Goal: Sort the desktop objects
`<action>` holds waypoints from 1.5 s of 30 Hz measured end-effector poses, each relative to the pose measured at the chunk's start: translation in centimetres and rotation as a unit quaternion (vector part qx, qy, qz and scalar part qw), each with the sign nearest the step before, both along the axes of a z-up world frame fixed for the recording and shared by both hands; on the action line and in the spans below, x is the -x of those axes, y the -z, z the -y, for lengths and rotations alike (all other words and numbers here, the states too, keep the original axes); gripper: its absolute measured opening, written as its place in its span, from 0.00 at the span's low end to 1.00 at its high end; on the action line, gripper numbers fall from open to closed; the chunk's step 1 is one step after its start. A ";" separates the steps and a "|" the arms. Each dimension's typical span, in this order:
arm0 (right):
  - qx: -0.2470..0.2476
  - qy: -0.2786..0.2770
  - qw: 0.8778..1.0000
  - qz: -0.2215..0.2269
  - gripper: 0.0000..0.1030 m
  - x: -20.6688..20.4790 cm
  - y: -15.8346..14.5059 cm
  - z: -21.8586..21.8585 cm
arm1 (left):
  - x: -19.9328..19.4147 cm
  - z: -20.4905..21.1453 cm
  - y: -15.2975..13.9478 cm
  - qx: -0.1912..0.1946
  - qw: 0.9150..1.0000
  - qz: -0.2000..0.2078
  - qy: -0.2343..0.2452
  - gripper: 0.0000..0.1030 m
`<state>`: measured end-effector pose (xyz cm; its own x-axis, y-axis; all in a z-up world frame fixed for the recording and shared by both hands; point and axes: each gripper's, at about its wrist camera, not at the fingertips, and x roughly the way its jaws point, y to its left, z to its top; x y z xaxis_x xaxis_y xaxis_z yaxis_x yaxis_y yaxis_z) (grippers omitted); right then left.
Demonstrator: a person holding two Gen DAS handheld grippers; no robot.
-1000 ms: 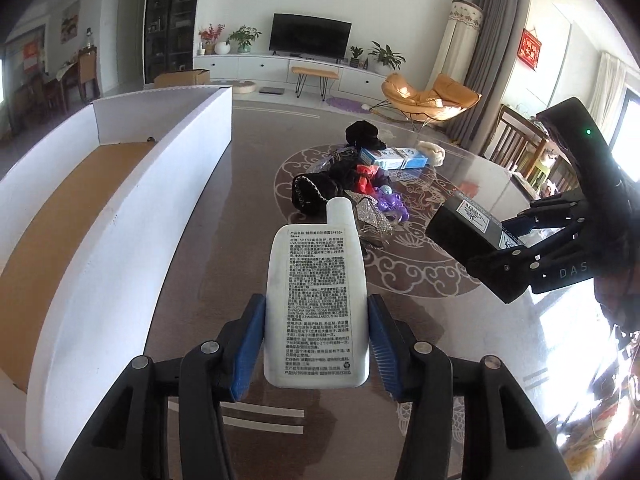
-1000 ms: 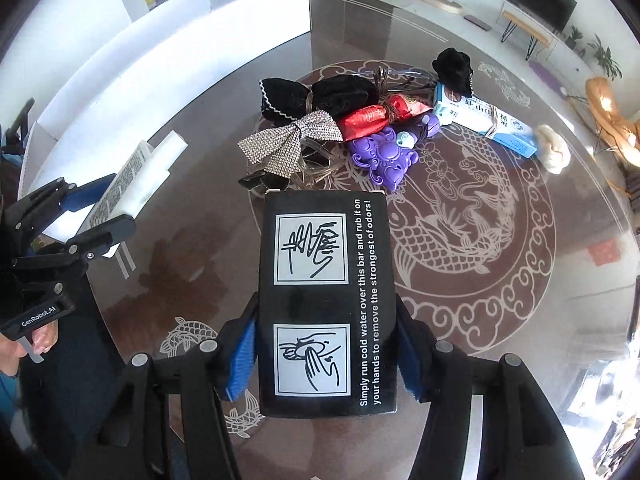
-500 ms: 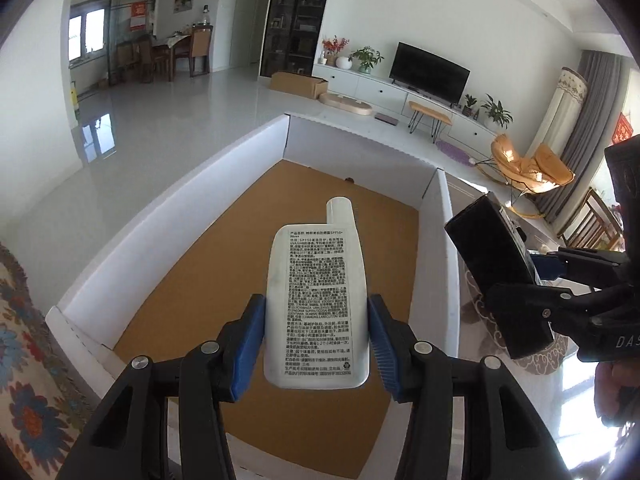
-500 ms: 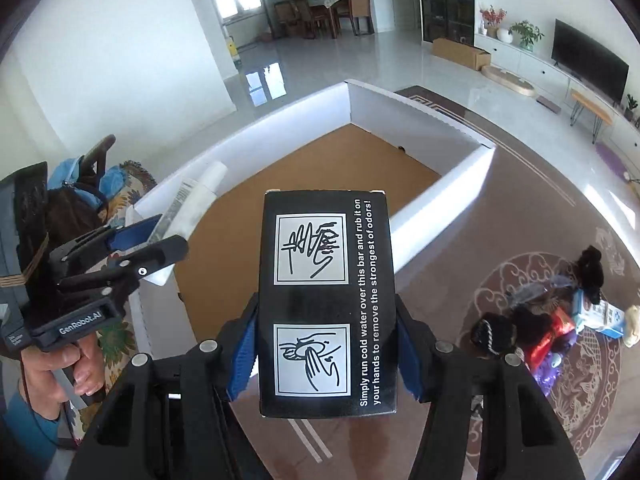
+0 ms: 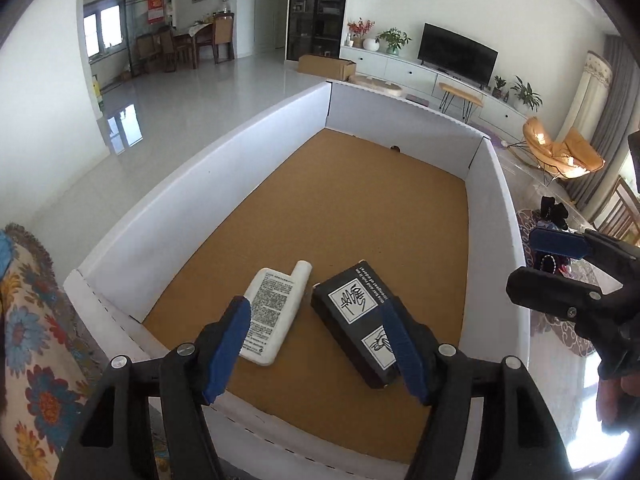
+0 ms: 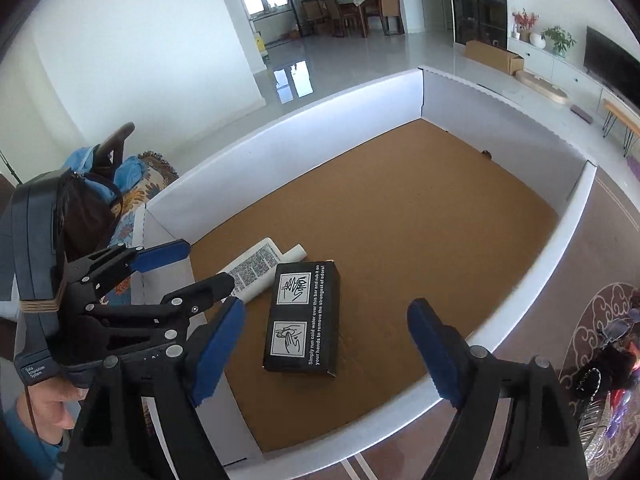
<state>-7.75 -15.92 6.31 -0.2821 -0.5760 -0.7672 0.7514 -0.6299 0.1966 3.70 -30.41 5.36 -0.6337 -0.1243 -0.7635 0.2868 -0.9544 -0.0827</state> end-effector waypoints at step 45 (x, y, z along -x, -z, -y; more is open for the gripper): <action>-0.140 0.375 0.914 -0.060 1.00 -2.8 11.6 -38.7 | 11.5 -29.8 10.0 0.039 0.975 0.041 0.216 1.00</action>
